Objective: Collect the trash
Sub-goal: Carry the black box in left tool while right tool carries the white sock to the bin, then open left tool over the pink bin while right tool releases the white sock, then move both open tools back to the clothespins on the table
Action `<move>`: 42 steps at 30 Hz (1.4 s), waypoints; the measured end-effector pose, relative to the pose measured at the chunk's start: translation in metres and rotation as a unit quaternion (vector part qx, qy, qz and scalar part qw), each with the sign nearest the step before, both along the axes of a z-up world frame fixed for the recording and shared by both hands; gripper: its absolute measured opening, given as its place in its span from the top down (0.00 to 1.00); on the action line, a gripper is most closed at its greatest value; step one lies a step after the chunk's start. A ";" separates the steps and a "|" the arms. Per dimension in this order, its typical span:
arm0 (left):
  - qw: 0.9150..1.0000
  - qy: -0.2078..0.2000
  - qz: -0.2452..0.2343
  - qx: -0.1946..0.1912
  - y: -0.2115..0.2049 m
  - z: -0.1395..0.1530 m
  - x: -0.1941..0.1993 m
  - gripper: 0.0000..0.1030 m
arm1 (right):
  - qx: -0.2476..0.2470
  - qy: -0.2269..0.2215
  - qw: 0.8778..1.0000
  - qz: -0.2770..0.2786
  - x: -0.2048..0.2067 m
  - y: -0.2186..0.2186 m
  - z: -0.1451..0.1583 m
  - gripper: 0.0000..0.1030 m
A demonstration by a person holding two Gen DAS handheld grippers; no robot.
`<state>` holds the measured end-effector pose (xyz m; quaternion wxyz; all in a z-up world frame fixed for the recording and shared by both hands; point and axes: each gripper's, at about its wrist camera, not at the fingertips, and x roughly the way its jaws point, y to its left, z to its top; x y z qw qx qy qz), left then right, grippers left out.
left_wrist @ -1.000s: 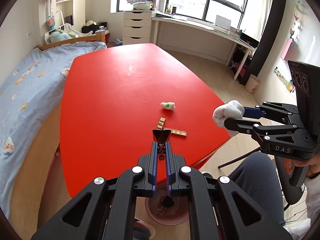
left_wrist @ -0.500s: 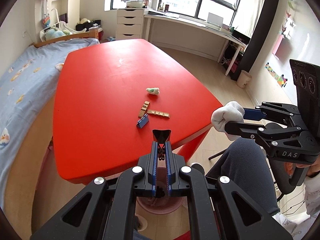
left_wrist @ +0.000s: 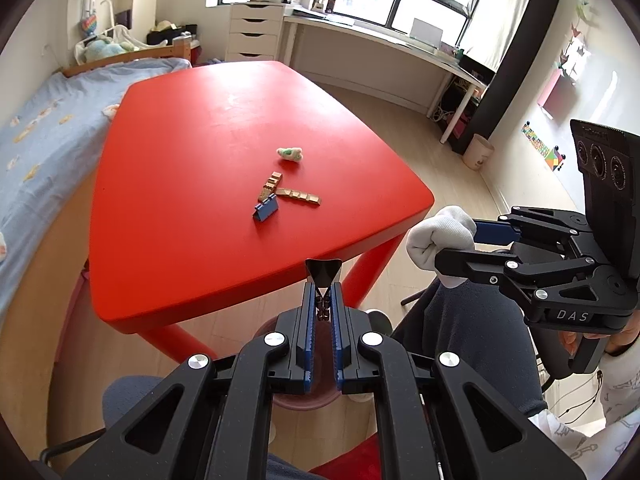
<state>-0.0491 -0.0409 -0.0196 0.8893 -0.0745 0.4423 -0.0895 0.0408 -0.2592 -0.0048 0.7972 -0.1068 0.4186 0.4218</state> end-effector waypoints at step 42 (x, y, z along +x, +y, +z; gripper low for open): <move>0.999 -0.006 0.042 0.020 0.017 -0.008 0.000 0.07 | -0.011 0.006 1.000 -0.020 0.015 -0.005 -0.016 0.03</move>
